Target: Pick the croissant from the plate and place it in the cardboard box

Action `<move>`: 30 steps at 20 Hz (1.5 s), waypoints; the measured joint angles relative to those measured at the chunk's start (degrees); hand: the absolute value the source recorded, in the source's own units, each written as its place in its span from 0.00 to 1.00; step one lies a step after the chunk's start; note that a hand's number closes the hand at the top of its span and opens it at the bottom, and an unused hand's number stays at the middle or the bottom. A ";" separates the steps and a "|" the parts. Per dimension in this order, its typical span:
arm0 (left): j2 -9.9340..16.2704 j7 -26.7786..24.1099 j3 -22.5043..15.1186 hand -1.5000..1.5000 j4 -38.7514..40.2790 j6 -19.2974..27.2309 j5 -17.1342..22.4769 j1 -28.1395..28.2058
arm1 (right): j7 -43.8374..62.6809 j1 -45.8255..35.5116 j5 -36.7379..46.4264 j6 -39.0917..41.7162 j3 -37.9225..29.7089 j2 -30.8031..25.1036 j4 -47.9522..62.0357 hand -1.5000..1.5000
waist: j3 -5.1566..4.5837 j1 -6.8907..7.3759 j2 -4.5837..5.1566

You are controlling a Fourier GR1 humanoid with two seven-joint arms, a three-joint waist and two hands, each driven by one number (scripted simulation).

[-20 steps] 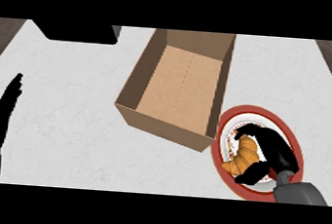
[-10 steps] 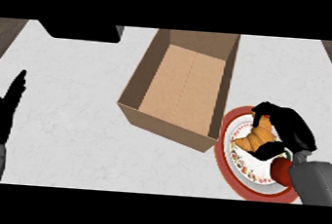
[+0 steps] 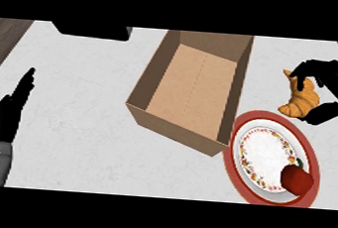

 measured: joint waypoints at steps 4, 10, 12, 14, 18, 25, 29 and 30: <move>0.00 0.17 0.07 0.50 0.09 0.11 -0.25 -0.01 | -9.85 -5.97 -2.48 -2.39 -2.74 -0.38 5.58 1.00 | -0.02 -0.28 -0.10; 0.14 0.43 0.62 0.50 -0.73 0.12 -0.42 1.19 | -16.97 -15.29 -4.52 0.74 -3.87 1.35 12.50 1.00 | -0.12 -1.18 -0.50; 0.28 0.84 0.80 0.50 -1.37 -0.01 -0.42 1.43 | -16.69 -18.29 -4.91 3.01 -3.59 2.92 13.95 1.00 | -0.13 -1.32 -0.59; 0.80 0.20 1.55 0.50 -0.78 -0.26 -0.15 1.61 | -14.86 -20.36 -5.70 5.01 -3.38 5.66 14.21 1.00 | -0.16 -1.63 -0.72; 0.37 0.26 1.41 0.50 -0.96 -0.03 -0.59 1.89 | -10.08 -25.00 -7.08 7.86 -3.76 10.60 16.07 1.00 | -0.18 -1.91 -0.79; 0.13 0.07 1.71 0.50 -1.16 -0.03 -0.86 2.38 | 0.90 -31.31 -8.59 9.28 -4.53 19.51 18.92 1.00 | -0.19 -2.03 -0.80; -0.18 0.62 1.56 0.50 -1.51 -0.06 -1.07 1.68 | 4.85 -34.39 -8.44 7.78 -4.64 24.44 22.49 1.00 | -0.19 -1.83 -0.69; -0.04 0.36 1.67 0.50 -1.64 -0.34 -0.96 1.96 | 5.30 -34.87 -8.25 7.03 -4.60 25.58 23.53 1.00 | -0.19 -1.74 -0.66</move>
